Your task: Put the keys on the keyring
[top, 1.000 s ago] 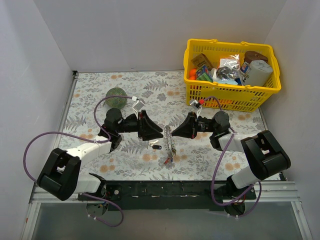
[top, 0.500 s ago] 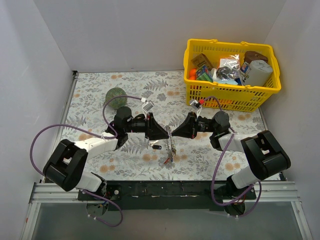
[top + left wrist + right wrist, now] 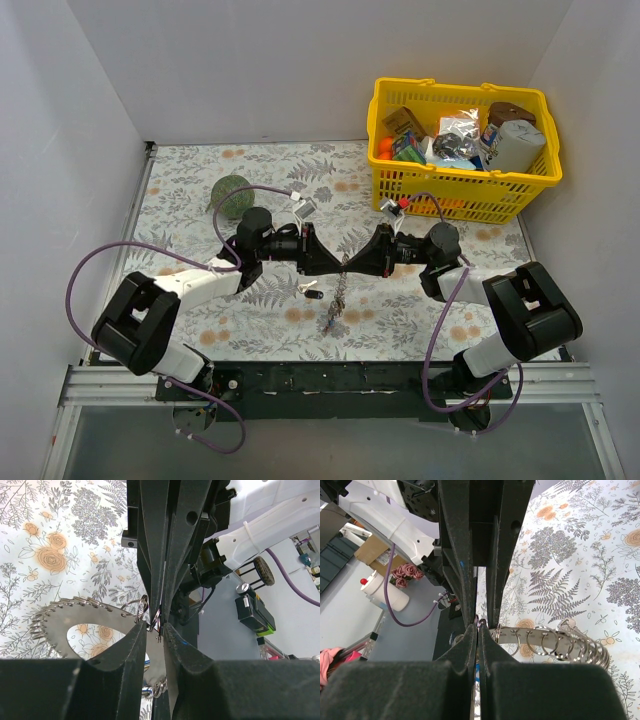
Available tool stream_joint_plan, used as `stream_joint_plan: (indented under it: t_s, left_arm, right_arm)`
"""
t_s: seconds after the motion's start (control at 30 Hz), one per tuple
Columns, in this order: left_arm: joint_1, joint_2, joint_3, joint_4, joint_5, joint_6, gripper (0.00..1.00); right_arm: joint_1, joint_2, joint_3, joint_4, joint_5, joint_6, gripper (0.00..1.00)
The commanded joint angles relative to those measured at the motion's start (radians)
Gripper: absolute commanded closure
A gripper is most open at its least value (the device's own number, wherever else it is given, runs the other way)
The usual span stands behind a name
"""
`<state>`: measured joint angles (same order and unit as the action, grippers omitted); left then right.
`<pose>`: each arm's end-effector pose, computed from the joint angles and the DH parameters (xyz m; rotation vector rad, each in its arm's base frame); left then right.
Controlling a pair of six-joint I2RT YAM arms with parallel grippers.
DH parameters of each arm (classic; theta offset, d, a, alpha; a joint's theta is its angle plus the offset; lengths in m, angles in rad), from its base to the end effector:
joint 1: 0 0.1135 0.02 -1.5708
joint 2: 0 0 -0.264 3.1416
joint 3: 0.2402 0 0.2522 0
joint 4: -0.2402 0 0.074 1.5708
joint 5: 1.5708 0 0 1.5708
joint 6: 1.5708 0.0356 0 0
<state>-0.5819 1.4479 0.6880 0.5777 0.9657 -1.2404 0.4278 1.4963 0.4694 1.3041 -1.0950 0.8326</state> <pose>0.2339 -0.1889 0.2332 0.1842 2.2332 -2.0110 0.2283 0.1389 0.2229 -0.7803 1.5106 1.6840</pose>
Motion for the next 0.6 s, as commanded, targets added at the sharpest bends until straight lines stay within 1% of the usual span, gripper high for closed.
stream_joint_plan:
  t_s: [0.0, 0.13, 0.23, 0.27, 0.4, 0.47, 0.5, 0.57]
  left_arm:
    - [-0.012, 0.000, 0.044, -0.047, 0.007, 0.042, 0.81]
    - [-0.015, 0.000, 0.059, -0.084, 0.010, 0.065, 0.87]
    - [-0.015, -0.007, 0.058, -0.087, 0.018, 0.071, 0.95]
    - [-0.015, -0.009, 0.059, -0.091, 0.016, 0.073, 1.00]
    - [-0.015, -0.029, 0.050, -0.092, 0.016, 0.081, 1.00]
    - [-0.015, -0.046, 0.041, -0.084, -0.008, 0.088, 1.00]
    - [-0.013, -0.058, 0.032, -0.084, -0.016, 0.096, 1.00]
    - [-0.015, -0.092, 0.025, -0.102, -0.038, 0.125, 1.00]
  right_arm:
    - [0.008, -0.036, 0.031, 0.199, 0.015, 0.003, 0.99]
    - [0.008, -0.034, 0.029, 0.199, 0.018, 0.003, 0.99]
    - [0.008, -0.034, 0.031, 0.201, 0.018, 0.003, 0.99]
    - [0.008, -0.036, 0.029, 0.201, 0.018, 0.002, 0.99]
    - [0.008, -0.034, 0.029, 0.202, 0.020, 0.007, 0.99]
    - [0.006, -0.039, 0.028, 0.204, 0.020, 0.007, 0.99]
    - [0.008, -0.041, 0.026, 0.208, 0.023, 0.007, 0.96]
    - [0.006, -0.051, 0.014, 0.211, 0.029, 0.002, 0.86]
